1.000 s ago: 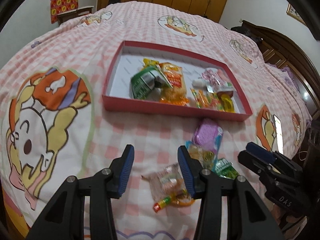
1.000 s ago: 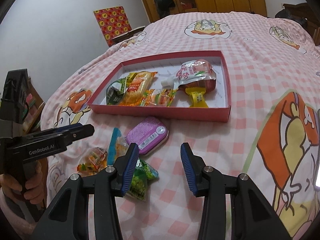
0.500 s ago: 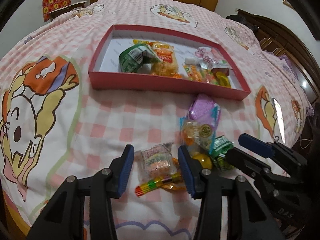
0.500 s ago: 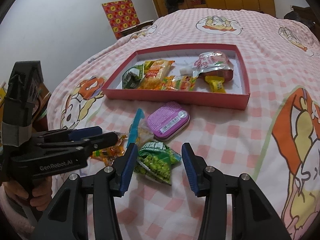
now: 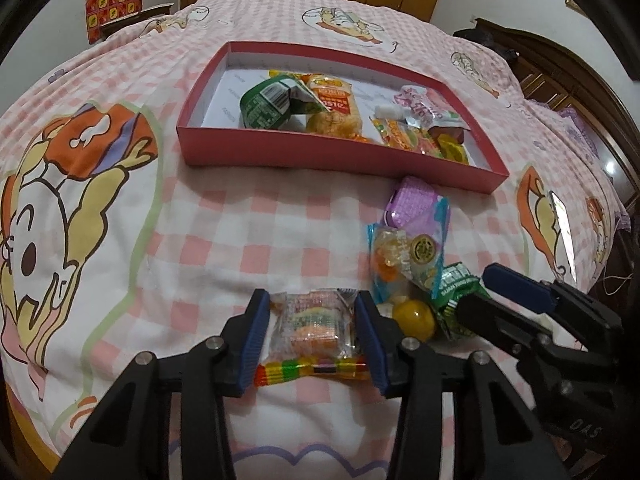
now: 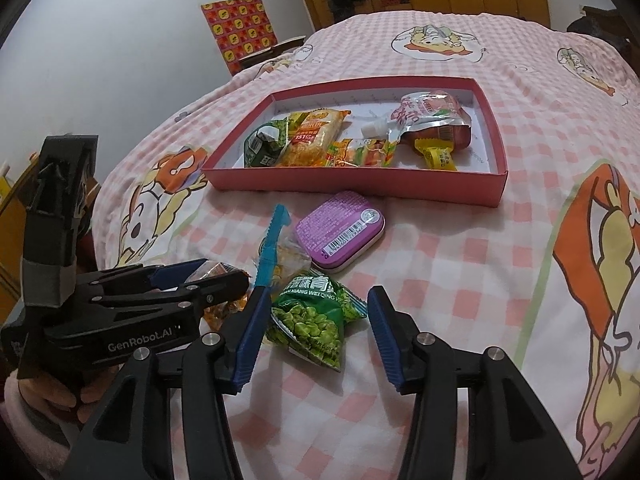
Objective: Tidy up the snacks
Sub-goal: 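Grasp the clear rainbow candy pack with the left tool while the right tool grasps the green pea bag, then carry the candy pack and green pea bag over the box lid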
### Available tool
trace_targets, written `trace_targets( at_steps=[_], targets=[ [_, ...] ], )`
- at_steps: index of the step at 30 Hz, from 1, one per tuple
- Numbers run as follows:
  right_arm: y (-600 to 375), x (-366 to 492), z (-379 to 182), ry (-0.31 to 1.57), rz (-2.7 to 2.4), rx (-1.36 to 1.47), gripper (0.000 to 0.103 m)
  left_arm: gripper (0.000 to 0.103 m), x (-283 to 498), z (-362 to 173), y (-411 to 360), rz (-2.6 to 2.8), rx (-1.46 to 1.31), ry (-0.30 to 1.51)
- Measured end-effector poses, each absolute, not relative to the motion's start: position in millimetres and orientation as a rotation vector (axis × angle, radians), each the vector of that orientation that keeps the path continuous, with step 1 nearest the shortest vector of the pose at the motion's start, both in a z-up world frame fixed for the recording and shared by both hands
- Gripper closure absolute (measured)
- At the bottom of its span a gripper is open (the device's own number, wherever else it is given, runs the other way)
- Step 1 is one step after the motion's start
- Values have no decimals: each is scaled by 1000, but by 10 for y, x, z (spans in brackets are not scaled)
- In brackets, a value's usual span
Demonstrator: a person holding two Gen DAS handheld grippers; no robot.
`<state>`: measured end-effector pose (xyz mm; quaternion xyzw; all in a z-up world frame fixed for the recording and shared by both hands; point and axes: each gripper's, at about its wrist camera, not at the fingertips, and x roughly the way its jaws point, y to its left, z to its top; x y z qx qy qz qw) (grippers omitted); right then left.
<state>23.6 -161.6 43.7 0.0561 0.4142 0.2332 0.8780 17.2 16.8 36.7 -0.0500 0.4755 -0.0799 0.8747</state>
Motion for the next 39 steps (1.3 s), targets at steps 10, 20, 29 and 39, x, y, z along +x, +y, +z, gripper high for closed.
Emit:
trace_targets(
  at_steps=[10, 20, 29, 39],
  targets=[
    [-1556, 289, 339, 901, 458, 133, 44, 65, 111, 445, 219, -187, -115, 966],
    [-1615, 356, 263, 921, 446, 189, 50, 65, 94, 516, 244, -182, -121, 944],
    [-1605, 283, 406, 879, 473, 149, 59, 65, 100, 633, 264, -177, -125, 914],
    [-1655, 321, 625, 830, 475, 138, 59, 65, 226, 821, 278, -174, -117, 873]
  ],
)
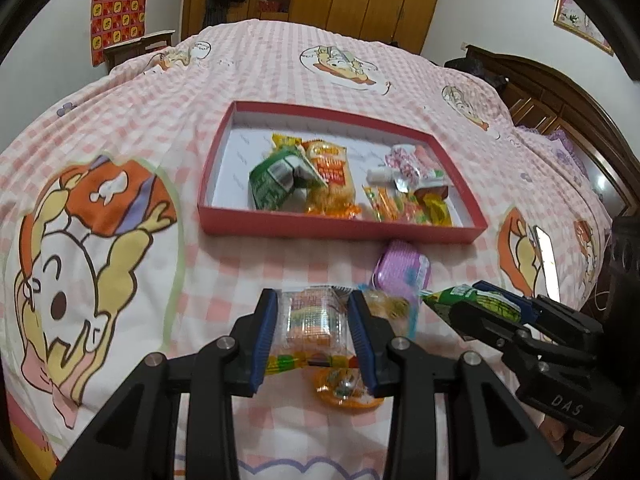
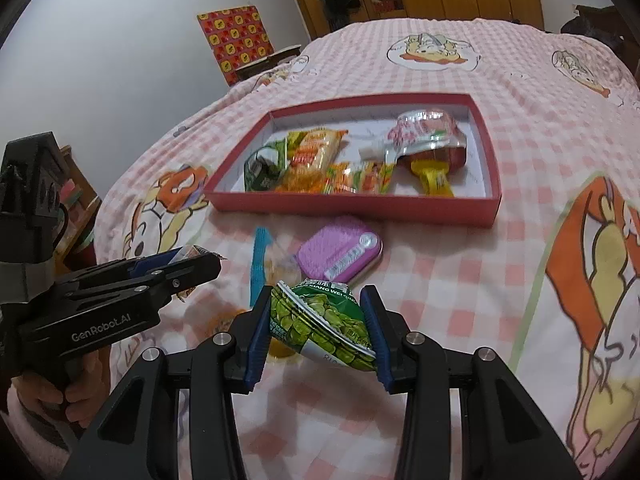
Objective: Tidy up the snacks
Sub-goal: 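Carry the candy pack and green pea bag over the box lid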
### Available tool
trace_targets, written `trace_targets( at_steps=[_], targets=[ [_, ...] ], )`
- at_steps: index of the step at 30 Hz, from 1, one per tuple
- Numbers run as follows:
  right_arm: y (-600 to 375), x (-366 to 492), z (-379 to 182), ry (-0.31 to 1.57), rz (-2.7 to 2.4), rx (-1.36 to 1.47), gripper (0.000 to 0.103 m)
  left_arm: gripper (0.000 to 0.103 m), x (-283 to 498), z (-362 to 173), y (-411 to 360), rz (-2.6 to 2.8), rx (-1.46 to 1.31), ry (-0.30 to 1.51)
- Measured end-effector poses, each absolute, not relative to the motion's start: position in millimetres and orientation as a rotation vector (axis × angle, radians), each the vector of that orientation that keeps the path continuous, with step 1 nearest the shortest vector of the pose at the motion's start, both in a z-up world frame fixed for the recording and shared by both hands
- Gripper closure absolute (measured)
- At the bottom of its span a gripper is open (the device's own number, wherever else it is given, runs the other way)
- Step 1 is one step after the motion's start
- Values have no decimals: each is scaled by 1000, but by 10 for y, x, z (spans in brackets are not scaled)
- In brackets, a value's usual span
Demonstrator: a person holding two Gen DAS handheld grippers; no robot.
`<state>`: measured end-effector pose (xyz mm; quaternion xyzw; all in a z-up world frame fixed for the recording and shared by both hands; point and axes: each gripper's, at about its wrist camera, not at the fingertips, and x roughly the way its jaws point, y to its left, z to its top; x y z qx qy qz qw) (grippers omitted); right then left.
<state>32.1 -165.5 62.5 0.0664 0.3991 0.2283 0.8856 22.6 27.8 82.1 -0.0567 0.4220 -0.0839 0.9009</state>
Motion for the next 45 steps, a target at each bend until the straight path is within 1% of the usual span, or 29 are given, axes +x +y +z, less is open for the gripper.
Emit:
trace_targets(
  at_steps=[20, 35, 45],
  targets=[
    [-1605, 757, 983, 766, 470, 117, 59, 65, 754, 1174, 268, -161, -91, 788],
    [-1504, 1344, 1080, 741, 456, 89, 59, 65, 1287, 1123, 319, -136, -106, 771],
    [-1467, 1709, 1013, 749, 441, 97, 59, 65, 1621, 1112, 307, -122, -89, 738]
  ],
)
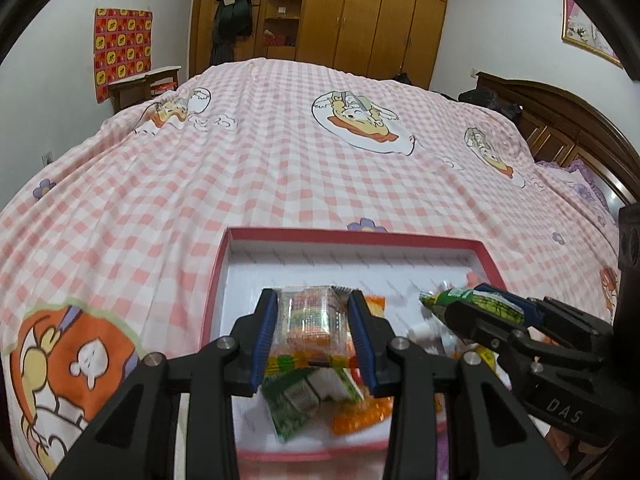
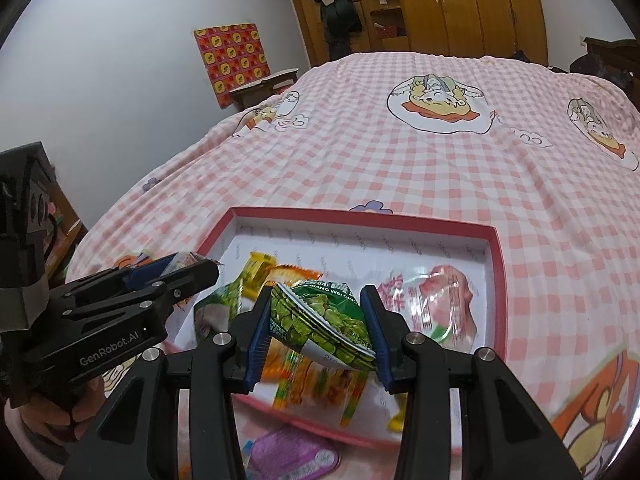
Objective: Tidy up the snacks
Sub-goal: 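Carry the candy pack and green pea bag over the box lid, then lower both snacks into the box and open both tools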
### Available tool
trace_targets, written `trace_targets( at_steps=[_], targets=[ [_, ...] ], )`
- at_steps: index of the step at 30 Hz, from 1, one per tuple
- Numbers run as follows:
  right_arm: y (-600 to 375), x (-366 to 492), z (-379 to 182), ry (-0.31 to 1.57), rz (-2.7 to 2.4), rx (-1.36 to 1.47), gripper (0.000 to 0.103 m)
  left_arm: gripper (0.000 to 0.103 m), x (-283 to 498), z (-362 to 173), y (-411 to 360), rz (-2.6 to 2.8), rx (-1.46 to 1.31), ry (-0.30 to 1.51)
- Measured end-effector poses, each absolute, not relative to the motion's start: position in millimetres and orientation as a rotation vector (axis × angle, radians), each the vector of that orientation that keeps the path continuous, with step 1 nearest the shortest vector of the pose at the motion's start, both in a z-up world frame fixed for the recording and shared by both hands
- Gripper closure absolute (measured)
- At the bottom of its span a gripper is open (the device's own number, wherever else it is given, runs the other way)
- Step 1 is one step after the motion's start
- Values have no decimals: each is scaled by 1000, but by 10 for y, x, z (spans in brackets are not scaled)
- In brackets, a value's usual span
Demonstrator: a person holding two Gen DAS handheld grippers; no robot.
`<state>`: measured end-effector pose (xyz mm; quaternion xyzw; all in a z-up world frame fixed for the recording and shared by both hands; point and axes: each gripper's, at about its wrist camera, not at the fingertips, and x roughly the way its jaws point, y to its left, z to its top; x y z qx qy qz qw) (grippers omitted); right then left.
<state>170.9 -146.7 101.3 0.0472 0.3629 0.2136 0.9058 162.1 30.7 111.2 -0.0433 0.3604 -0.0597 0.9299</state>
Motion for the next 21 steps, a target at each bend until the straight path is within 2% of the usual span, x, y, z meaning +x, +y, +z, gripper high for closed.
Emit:
trace_targets(
  at_steps=[21],
  targets=[
    [-1351, 2316, 799, 750, 416, 83, 59, 65, 2197, 796, 358, -107, -88, 755]
  ],
)
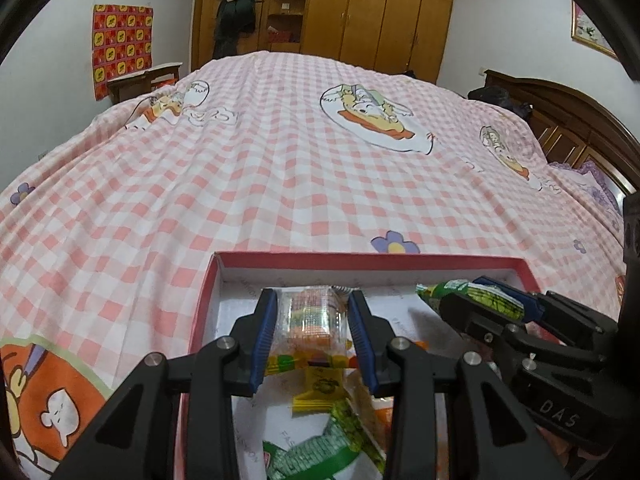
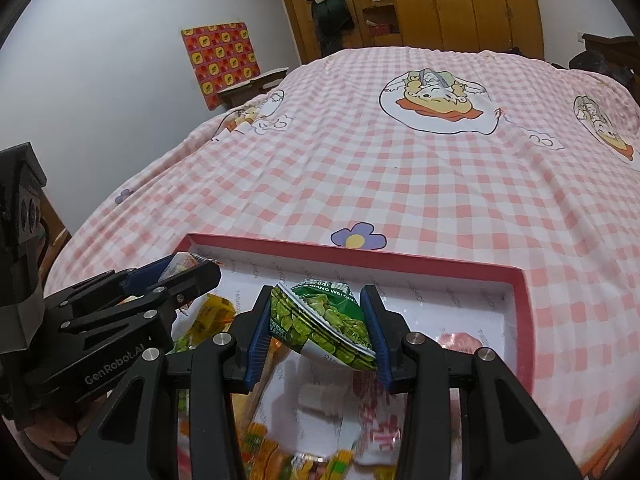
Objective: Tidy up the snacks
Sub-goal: 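Lower both snacks into the box and open both tools, then move both tools back toward the jelly cups beside the box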
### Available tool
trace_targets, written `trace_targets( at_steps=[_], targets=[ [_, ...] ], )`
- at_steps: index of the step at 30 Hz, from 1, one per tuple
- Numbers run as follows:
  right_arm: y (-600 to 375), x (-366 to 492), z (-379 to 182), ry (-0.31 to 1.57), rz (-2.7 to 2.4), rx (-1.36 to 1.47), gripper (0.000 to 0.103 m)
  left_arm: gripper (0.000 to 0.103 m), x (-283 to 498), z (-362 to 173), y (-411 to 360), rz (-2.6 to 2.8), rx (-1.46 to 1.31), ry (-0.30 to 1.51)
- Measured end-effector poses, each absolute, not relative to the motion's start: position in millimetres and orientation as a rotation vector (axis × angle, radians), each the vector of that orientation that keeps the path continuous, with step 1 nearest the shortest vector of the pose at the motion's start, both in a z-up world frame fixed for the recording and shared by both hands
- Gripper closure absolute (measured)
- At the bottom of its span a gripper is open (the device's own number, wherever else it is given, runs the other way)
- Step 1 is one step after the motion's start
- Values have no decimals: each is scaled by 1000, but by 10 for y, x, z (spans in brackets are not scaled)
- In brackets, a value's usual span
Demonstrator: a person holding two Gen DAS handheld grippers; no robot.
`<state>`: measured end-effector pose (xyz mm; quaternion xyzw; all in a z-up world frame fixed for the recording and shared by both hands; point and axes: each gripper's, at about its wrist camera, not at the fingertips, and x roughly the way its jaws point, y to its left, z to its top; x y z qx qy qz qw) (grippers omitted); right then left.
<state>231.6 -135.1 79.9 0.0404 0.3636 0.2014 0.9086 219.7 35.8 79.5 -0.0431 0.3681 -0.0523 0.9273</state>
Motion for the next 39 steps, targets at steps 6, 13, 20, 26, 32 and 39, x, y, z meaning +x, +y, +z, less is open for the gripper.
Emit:
trace_targets(
  at_steps=[6, 13, 20, 26, 32, 39],
  targets=[
    [-1315, 2412, 661, 769, 408, 72, 59, 65, 2271, 676, 416, -94, -118, 780],
    [-1296, 2428, 623, 771, 399, 58, 59, 64, 2308, 628, 451, -80, -130, 797],
    [-1296, 2428, 612, 770, 385, 58, 58, 59, 2310, 619, 415, -66, -101, 809],
    [-1344, 2419, 632, 767, 388, 94, 51, 44, 2255, 671, 416, -56, -98, 801],
    [-1410, 2337, 713, 747, 391, 127, 43, 41, 2134, 779, 426, -60, -104, 790],
    [-1425, 2137, 834, 735, 416, 134, 38, 41, 1922, 914, 404, -72, -109, 785]
  ],
)
